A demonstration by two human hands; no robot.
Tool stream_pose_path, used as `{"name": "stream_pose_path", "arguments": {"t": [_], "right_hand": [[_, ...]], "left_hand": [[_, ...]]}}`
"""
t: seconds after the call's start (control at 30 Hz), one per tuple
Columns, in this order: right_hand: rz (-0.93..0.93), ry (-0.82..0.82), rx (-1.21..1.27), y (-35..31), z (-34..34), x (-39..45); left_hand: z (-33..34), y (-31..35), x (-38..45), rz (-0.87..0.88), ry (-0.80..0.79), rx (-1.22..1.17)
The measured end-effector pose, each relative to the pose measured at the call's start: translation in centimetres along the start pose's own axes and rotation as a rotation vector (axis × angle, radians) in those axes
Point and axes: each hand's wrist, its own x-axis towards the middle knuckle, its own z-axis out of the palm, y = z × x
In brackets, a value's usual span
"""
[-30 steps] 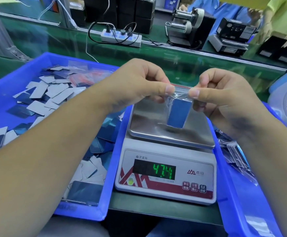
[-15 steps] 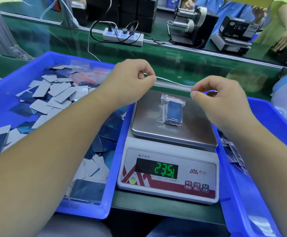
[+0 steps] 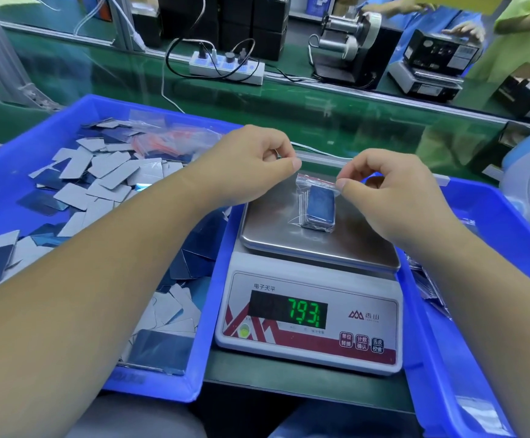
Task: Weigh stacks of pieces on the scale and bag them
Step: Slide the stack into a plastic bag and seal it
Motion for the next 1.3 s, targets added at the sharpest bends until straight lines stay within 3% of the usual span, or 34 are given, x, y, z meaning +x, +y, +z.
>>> {"name": "stream_pose_path", "arguments": {"t": [0.3,0.43,0.5,0.6,0.77,0.93,1.1,1.3], "right_hand": [[-0.031,-0.016,-0.022,-0.8,0.2,-0.3],[-0.081,-0.168,-0.385,-2.4,0.9,-1.0],[-0.159,-0.152,-0.616,-3.0,1.6,-1.3],[-0.201,-0.147,-0.665,-3.5,2.4,-1.4],[-0.084,-0.193,-0.569,-1.8,-1.1,-1.0],[0.191,-0.004,-0.585,3.4,-8.0,-0.9],[0.479,-0.278,-0.780,7.8,-8.8,-1.6],[0.395,-0.098,-0.735,7.3,-8.5,-0.8]], "left_hand": [[0.1,0.0,0.0,0.023,0.003,-0.052],[0.5,0.5,0.1,0.048,0.027,-0.051],[0.9,0.7,0.0,0.073,0.053,-0.064],[1.8,1.2,0.3,0.104,0.136,-0.086],[3.2,2.1,0.6,0.151,0.227,-0.075],[3.2,1.6,0.2,0.145,0.223,-0.067],[3.1,1.8,0.0,0.156,0.194,-0.060],[2.5,1.7,-0.2,0.148,0.182,-0.050]]}}
